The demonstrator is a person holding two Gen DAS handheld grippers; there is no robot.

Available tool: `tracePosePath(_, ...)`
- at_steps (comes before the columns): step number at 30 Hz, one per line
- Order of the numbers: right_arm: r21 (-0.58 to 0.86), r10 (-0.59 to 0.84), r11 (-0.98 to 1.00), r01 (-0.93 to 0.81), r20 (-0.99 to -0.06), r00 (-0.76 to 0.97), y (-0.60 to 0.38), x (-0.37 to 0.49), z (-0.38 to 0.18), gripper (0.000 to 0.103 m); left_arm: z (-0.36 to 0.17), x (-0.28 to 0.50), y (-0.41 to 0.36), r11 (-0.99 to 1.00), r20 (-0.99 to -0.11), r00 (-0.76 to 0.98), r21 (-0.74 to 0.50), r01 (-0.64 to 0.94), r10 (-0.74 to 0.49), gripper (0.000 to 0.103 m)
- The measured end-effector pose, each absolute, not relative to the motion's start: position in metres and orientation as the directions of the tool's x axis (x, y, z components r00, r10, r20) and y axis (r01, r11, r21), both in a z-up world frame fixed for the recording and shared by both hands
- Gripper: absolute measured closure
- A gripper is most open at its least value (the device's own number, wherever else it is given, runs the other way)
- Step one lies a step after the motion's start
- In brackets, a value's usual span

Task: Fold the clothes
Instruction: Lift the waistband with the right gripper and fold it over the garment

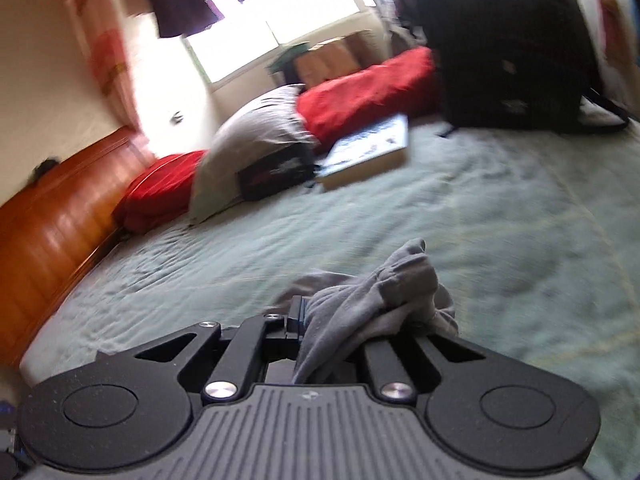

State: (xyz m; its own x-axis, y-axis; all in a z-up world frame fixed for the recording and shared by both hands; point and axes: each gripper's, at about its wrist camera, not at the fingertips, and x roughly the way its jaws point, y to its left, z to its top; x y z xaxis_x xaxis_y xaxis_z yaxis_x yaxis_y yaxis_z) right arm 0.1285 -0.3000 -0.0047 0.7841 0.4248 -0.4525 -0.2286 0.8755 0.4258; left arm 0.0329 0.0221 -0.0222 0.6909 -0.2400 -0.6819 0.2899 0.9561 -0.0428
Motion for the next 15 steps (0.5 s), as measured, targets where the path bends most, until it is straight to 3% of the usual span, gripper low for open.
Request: tracePosePath(15, 0.248, 0.587, 0.805, -0.539, -0.468, 0.661, -0.181, 0.144, 0.035, 0.094, -0.016, 0.034, 0.070, 0.969, -0.695, 0.695, -0.008, 0.249, -0.184, 0.012)
